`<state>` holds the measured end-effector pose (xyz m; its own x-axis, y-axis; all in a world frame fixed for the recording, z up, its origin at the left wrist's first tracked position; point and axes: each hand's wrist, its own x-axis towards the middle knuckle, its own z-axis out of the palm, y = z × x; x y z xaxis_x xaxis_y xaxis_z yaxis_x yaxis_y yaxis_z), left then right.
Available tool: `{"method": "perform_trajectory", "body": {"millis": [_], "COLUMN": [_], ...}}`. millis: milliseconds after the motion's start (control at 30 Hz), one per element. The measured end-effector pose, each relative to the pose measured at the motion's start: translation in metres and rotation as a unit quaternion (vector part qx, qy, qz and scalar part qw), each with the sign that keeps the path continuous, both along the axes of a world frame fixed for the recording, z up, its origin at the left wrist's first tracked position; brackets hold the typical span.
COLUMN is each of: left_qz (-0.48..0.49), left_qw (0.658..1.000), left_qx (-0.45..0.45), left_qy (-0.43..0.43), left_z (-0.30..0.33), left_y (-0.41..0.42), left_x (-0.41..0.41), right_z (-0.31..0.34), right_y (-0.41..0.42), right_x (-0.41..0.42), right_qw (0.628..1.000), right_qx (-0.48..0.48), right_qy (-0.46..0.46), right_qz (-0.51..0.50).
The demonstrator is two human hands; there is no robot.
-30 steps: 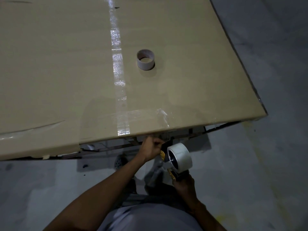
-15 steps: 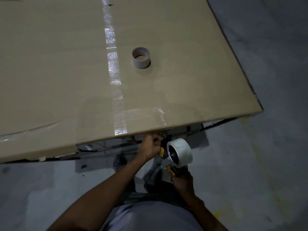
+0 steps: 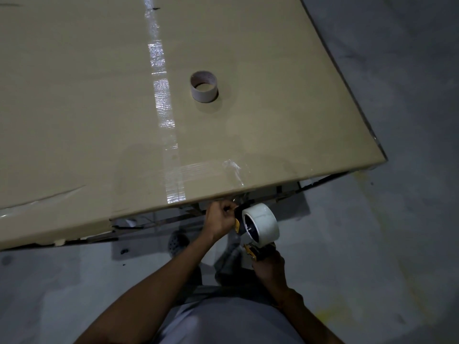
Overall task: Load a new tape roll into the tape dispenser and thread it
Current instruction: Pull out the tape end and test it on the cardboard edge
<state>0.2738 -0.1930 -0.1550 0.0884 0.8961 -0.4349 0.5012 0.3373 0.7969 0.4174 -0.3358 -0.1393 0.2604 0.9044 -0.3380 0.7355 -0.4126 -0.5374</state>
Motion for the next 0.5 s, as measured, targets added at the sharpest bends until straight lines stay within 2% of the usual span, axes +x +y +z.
{"method": "perform_trajectory", "body": {"millis": [100, 267, 367, 500], "left_qz": [0.011, 0.018, 0.013, -0.002], "left_qw": [1.000, 0.999, 0.999, 0.999], "left_qx": [0.000, 0.010, 0.020, -0.007], "left_qy": [-0.020, -0.034, -0.022, -0.043], "left_z": [0.007, 0.013, 0.018, 0.019], "left_y": [0.000, -0.001, 0.000, 0.003], "left_x": [0.002, 0.004, 0.004, 0.005], "right_z": [-0.002, -0.013, -0.017, -0.023], "right_y": [0.000, 0.000, 0.002, -0.007], "right_x": [0.002, 0.006, 0.013, 0.034], "right_qw": [0.999, 1.000, 0.993, 0.981], "right_qx": [0.020, 0.009, -0.100, -0.143], "right_qy": [-0.044, -0.026, 0.047, 0.125], "right_qz": [0.002, -0.013, -0.044, -0.052]}}
